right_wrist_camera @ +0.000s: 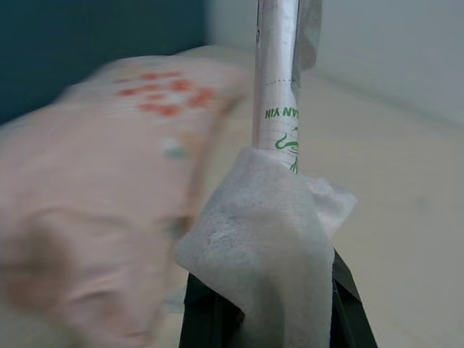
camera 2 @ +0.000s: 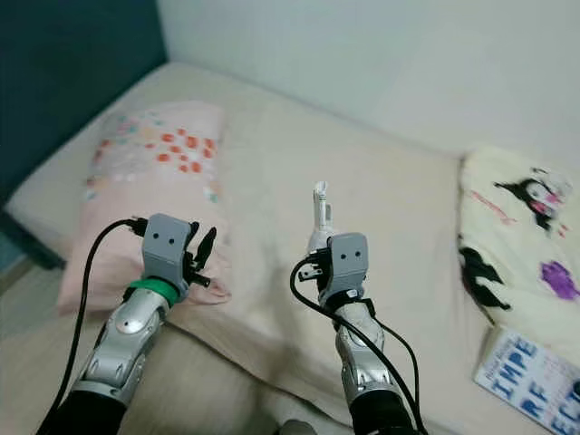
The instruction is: Clean up the room
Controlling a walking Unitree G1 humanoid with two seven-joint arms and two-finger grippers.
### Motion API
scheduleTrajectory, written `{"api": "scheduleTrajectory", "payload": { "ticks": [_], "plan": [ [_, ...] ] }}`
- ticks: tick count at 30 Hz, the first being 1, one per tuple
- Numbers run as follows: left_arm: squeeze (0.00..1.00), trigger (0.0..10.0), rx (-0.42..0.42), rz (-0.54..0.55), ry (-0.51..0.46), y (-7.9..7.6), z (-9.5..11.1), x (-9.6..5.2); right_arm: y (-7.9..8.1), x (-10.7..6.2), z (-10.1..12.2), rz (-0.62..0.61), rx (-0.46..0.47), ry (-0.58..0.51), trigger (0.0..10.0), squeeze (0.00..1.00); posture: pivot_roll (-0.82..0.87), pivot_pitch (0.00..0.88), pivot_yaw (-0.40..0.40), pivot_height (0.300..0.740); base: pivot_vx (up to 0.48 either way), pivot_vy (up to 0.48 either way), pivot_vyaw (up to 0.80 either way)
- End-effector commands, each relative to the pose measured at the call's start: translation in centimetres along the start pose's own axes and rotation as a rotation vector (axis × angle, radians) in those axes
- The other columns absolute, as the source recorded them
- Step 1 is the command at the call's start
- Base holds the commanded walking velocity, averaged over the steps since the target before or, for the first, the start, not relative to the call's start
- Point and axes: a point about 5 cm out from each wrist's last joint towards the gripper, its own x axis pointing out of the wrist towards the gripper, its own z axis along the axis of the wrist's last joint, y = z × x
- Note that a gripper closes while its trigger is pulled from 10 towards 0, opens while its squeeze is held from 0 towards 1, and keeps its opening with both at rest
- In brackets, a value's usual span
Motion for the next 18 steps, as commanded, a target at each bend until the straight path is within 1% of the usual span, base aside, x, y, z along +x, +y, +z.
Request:
{"api": "scheduleTrajectory", "payload": {
  "ticks": [1, 5, 11, 14, 18],
  "plan": [
    [0.00, 10.0, -0.014, -0.007, 0.024, -0.29, -0.58, -0.27, -0.35, -0.18, -0.21, -0.010, 0.016, 0.015, 10.0, 0.00, -0.02, 0.000, -0.030, 0.740, -0.289, 0.000, 0.00],
    [0.00, 10.0, -0.015, -0.006, 0.023, -0.26, -0.53, -0.24, -0.29, -0.18, -0.14, -0.010, 0.038, 0.010, 10.0, 0.00, -0.03, 0.000, -0.029, 0.740, -0.294, 0.000, 0.00],
    [0.00, 10.0, -0.015, -0.006, 0.023, -0.26, -0.51, -0.25, -0.27, -0.19, -0.15, -0.010, 0.040, 0.013, 10.0, 0.00, -0.02, 0.000, -0.028, 0.740, -0.300, 0.000, 0.00],
    [0.00, 10.0, -0.014, -0.007, 0.025, -0.26, -0.53, -0.25, -0.26, -0.20, -0.15, -0.008, 0.057, 0.011, 10.0, 0.00, -0.02, 0.000, -0.028, 0.740, -0.300, 0.000, 0.00],
    [0.00, 10.0, -0.016, -0.007, 0.025, -0.25, -0.53, -0.21, -0.44, -0.10, -0.16, -0.023, 0.065, 0.020, 10.0, 0.00, -0.02, 0.000, -0.026, 0.740, -0.312, 0.000, 0.79]
  ]
}}
